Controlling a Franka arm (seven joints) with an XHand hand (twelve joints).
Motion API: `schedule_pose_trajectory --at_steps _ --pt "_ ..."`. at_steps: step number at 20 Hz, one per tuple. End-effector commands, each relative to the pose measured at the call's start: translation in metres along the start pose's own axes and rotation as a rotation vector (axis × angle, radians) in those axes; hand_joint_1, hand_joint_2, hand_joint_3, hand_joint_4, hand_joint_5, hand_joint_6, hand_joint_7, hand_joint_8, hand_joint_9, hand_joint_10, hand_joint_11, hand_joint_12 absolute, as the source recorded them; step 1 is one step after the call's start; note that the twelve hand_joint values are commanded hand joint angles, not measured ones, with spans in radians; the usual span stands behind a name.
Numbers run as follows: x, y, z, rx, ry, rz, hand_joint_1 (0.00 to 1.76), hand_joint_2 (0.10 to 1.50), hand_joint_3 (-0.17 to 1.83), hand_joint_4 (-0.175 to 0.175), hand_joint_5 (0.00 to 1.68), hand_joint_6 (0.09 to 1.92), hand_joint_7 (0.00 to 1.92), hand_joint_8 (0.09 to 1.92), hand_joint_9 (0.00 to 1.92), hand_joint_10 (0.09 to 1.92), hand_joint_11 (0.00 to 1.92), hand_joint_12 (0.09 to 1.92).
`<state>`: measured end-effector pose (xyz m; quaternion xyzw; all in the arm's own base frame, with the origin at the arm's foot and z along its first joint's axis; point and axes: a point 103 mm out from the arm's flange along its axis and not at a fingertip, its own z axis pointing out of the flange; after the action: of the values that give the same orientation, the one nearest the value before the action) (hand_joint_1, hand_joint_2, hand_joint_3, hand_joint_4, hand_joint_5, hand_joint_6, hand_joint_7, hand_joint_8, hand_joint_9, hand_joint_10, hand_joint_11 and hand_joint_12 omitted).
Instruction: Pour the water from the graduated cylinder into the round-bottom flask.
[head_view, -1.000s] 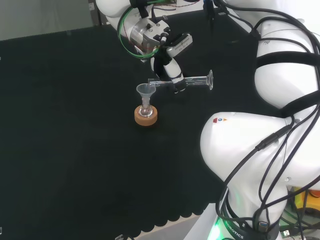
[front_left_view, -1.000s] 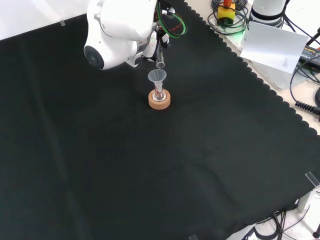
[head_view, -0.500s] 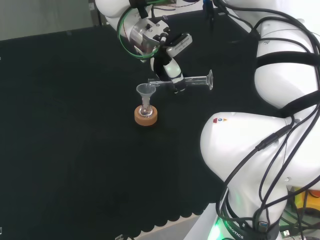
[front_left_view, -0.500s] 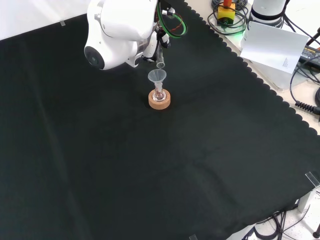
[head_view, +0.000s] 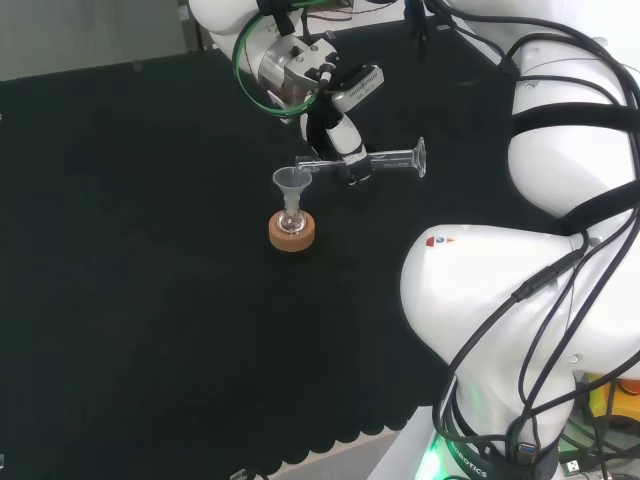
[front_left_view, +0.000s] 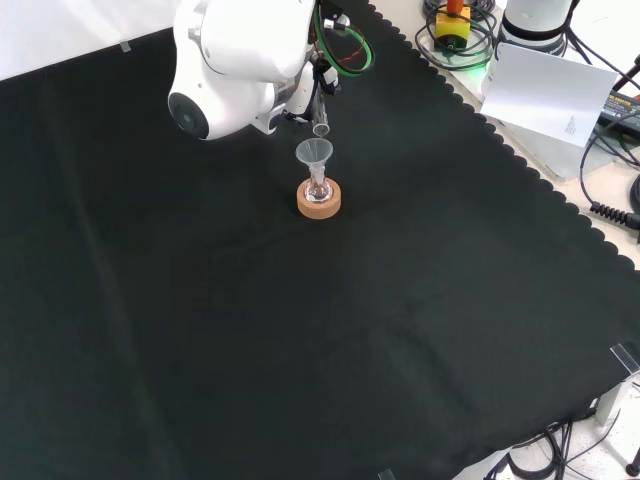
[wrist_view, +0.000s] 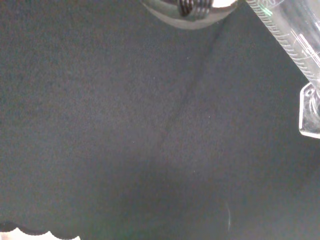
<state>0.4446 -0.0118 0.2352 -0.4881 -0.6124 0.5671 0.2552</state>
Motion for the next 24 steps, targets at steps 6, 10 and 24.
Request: schedule_pose_trajectory --at_steps 6,10,24 --pt "0.001 0.001 -0.001 -0.010 0.004 -0.007 1.51 1.03 -0.01 -0.167 1.06 0.76 0.98 0.93 1.20 0.82 1.21 0.68" --pt "0.001 0.002 -0.004 -0.022 0.006 -0.005 1.51 1.03 -0.01 -0.167 1.06 0.76 0.98 0.93 1.20 0.83 1.21 0.68" --pt "-0.010 -0.002 0.006 -0.178 0.042 -0.039 1.51 1.03 -0.01 -0.167 1.06 0.76 0.99 0.93 1.20 0.82 1.21 0.68"
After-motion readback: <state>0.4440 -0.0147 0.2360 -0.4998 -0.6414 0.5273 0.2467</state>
